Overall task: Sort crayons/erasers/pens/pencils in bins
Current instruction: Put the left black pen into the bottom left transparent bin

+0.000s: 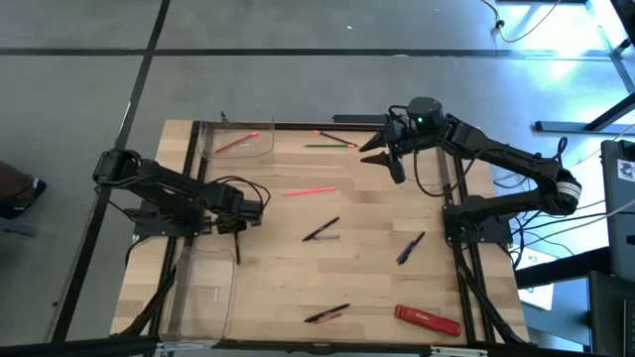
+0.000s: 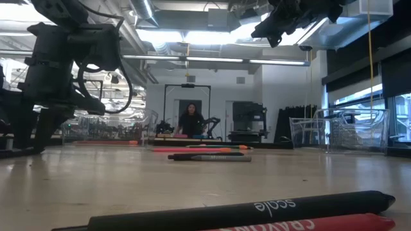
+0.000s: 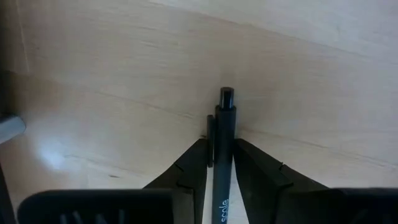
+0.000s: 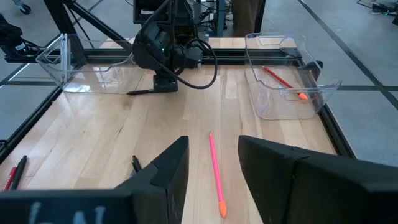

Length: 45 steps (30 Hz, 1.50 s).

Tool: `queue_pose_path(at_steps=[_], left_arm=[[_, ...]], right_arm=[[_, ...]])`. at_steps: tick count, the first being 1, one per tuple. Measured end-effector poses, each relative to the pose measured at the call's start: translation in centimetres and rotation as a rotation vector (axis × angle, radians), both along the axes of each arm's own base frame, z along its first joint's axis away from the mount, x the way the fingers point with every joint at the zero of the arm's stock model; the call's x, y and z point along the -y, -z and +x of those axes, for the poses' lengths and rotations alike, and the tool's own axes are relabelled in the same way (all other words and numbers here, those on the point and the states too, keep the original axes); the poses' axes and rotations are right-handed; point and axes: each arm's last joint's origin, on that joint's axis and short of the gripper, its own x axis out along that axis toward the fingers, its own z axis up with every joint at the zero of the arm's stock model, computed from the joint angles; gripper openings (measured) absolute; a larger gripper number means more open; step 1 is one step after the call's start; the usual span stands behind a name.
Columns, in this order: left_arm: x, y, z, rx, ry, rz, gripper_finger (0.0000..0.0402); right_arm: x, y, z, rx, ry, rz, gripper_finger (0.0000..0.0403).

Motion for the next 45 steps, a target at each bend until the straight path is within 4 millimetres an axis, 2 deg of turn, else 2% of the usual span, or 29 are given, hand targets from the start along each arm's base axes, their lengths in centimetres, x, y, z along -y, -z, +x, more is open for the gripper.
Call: queue_pose_path(at_steps=[7,16,31,36,45], left_arm=[[0.0,0.0,0.0,0.002,0.029,0.009,0.0072],[0.0,0.1,0.0,0.002,0.053,0.014,0.0017],[-0.1,-0.6,0.8,0.043,0.112,0.064,0.0021],[-0.3,-1.7,1.9,0.096,0.161,0.126,0.0022],[-0.4,-5.0,4.5,0.216,0.273,0.224,0.002]], right_arm=[[0.0,0.0,0.0,0.0,0.0,0.0,0.0142],[0.0,0.0,0.0,0.0,0.0,0.0,0.0142],[0.0,0.0,0.0,0.0,0.001,-0.001,0.0142],[0.0,0.0,0.0,0.0,0.001,-0.001,0.0142],[0.0,0.0,0.0,0.0,0.001,0.0,0.0142]])
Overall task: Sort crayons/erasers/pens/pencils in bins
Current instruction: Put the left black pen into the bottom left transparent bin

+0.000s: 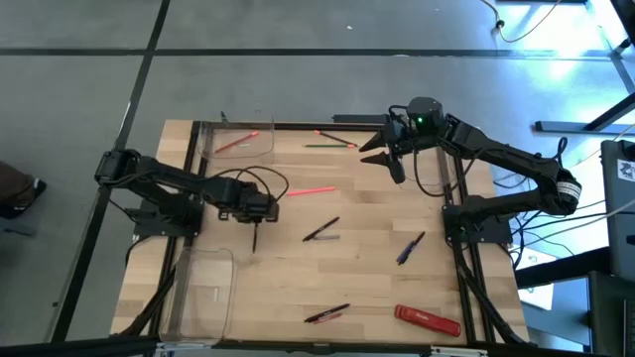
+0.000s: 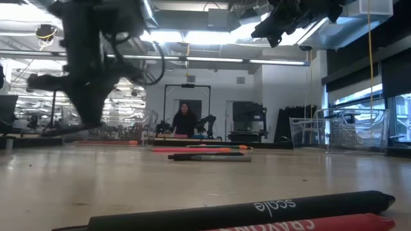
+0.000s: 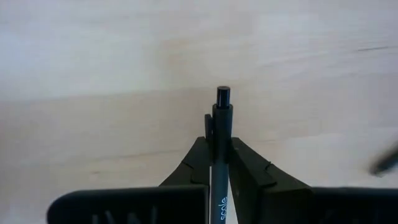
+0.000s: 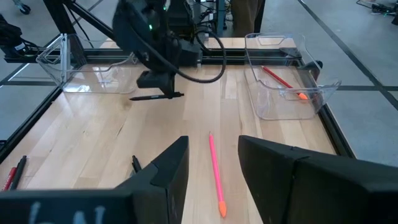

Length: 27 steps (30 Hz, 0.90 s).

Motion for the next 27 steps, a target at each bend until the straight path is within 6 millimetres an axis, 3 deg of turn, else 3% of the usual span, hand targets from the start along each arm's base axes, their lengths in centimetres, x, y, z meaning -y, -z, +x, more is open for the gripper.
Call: queue_pose_path(at_steps=[10,17,27], left_arm=[[0.5,-6.2,2.2,0.072,0.207,0.033,0.0014],[1.2,-10.6,1.8,0.035,0.272,0.044,0.0002],[2.2,-14.6,0.8,0.016,0.317,0.048,0.0001]], right_arm=[[0.0,0.0,0.0,-0.001,0.0,0.0,0.0142],[0.0,0.1,0.0,-0.006,0.0,0.004,0.0142],[0.0,0.1,0.0,-0.008,0.006,0.001,0.0142]])
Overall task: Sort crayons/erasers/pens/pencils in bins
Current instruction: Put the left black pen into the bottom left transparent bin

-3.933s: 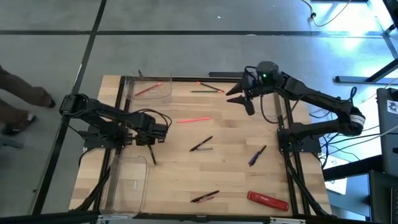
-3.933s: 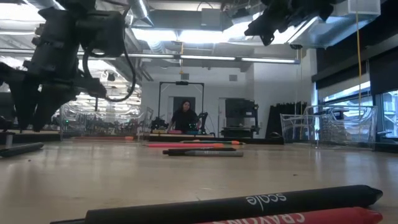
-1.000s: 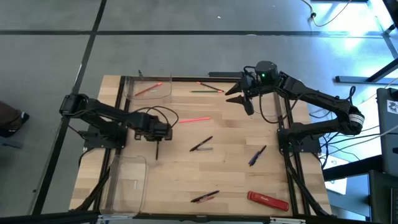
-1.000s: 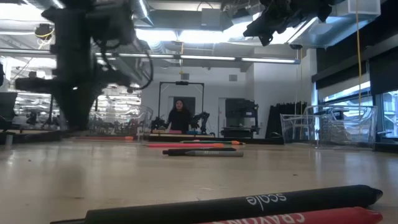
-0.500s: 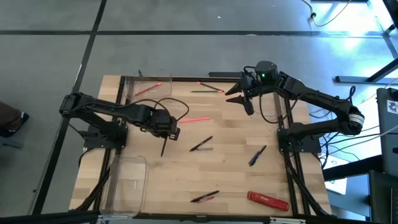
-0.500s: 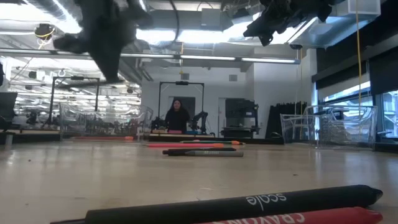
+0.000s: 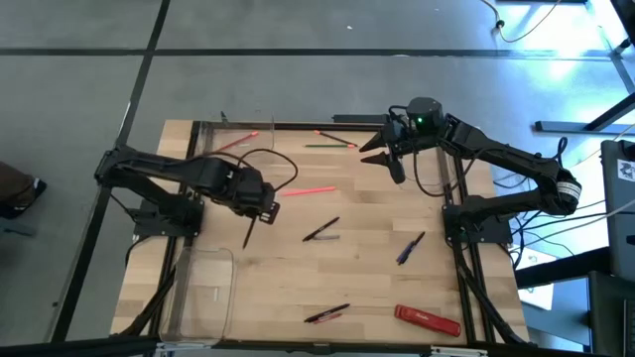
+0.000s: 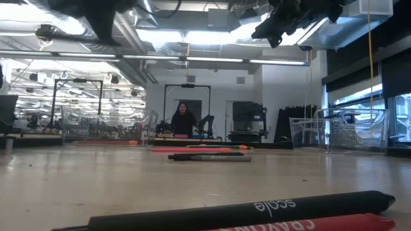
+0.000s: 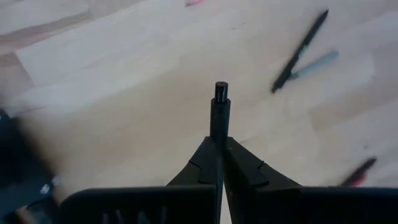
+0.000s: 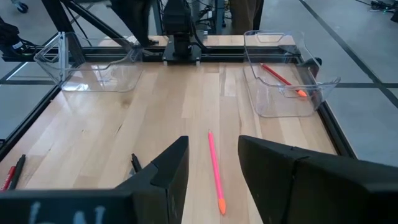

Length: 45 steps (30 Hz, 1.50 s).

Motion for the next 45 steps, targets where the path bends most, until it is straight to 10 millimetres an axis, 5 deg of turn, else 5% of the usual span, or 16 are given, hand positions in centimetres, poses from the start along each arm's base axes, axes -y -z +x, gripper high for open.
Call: queue_pose_path(at_steps=[9,20,34,45], left_arm=[[3.1,-3.3,-1.7,-0.029,0.025,-0.214,0.0001],[8.6,-1.9,-4.6,-0.245,-0.16,-0.373,0.0],[13.3,3.2,-6.4,-0.302,-0.294,-0.417,0.0],[13.3,9.3,-7.2,-0.337,-0.296,-0.364,0.0]], right_arm=[[0.0,0.0,0.0,0.0,0.0,0.0,0.0142],[-0.1,0.0,0.0,0.012,-0.046,-0.021,0.0142],[-1.2,0.2,-0.5,0.067,-0.382,0.093,0.0142],[-1.5,0.2,-0.6,0.087,-0.459,0.129,0.0142]])
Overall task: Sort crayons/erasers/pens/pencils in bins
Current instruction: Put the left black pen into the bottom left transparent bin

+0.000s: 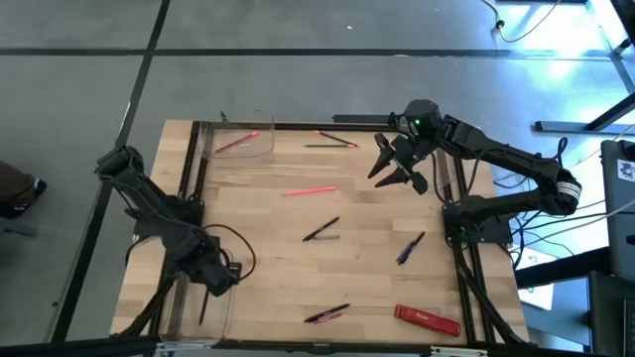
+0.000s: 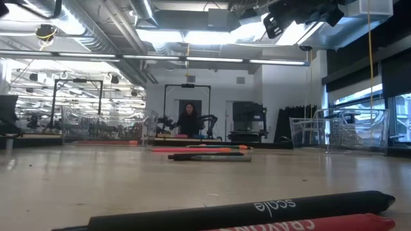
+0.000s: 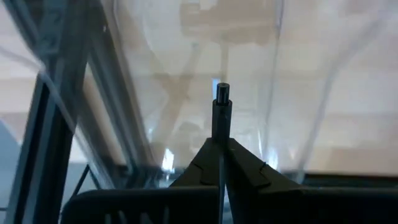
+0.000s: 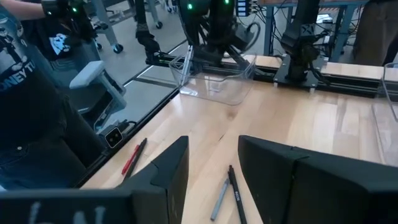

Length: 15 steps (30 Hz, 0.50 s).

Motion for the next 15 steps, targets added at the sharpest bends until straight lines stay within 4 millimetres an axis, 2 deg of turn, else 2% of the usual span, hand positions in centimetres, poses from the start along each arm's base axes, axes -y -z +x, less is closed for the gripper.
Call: queue_pose_path(at_steps=[8,15], left_arm=[[-0.7,3.9,-0.6,0.046,0.032,0.063,0.0],[-1.1,5.1,-1.0,0.036,0.045,0.072,0.0006]], right_arm=[[0.0,0.0,0.0,-0.001,0.003,-0.001,0.0142],[0.0,0.0,0.0,-0.001,0.003,-0.001,0.0142]])
